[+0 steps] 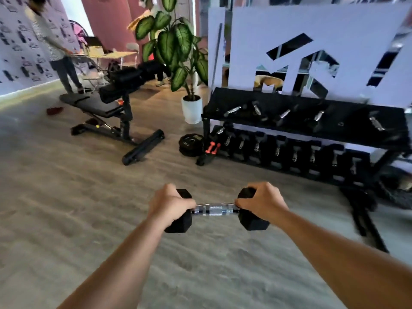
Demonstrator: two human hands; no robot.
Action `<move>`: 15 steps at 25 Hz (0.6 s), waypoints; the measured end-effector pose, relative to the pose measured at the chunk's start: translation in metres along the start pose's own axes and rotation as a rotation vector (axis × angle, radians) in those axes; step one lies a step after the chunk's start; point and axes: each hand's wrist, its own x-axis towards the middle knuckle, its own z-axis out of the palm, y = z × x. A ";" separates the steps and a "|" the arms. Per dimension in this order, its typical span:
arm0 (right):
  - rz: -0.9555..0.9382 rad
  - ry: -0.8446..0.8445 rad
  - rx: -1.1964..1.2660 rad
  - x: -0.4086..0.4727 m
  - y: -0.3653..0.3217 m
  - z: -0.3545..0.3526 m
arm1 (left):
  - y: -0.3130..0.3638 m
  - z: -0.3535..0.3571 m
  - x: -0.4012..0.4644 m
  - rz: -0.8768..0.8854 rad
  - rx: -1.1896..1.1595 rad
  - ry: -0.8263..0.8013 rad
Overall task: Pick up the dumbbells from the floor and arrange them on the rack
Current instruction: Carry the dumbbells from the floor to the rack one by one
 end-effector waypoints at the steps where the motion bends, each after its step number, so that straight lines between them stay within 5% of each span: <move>1: 0.035 0.028 -0.002 0.018 0.005 -0.011 | 0.021 0.009 0.022 0.031 0.007 -0.025; 6: 0.180 0.176 0.019 0.131 0.055 -0.078 | 0.141 0.091 0.132 0.161 0.011 -0.200; 15: 0.265 0.277 0.051 0.347 0.172 -0.226 | 0.362 0.264 0.277 0.262 0.096 -0.270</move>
